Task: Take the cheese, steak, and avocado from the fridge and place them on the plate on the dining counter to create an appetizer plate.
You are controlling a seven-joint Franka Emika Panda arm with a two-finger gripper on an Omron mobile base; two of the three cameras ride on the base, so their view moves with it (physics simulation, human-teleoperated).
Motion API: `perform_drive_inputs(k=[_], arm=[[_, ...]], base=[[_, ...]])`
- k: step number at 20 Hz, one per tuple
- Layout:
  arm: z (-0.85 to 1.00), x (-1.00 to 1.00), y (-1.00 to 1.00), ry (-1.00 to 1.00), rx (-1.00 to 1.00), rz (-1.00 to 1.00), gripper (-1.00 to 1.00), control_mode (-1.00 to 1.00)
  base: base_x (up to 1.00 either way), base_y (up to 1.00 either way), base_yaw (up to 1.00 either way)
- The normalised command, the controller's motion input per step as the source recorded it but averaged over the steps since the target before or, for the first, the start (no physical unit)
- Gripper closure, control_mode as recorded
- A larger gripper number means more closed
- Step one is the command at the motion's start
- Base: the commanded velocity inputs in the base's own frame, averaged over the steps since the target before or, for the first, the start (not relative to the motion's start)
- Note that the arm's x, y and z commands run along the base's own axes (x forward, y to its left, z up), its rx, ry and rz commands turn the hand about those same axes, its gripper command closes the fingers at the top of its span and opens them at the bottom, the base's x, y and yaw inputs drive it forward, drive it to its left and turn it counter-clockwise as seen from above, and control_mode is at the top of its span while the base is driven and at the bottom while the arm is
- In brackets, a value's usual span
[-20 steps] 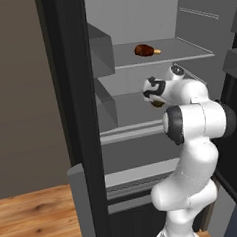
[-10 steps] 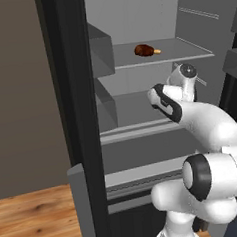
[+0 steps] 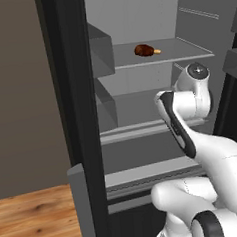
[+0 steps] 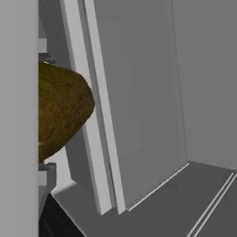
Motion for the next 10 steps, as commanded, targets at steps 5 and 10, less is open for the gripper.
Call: perform_drive_inputs(k=[5, 10], arm=[[0.00, -0.84, 0.00, 0.11, 0.02, -0.04, 1.00, -1.00], [0.00, -0.22, 0.00, 0.07, 0.00, 0.00, 1.00, -1.00]], base=[[0.00, 0.00, 0.00], [0.00, 0.00, 0.00]])
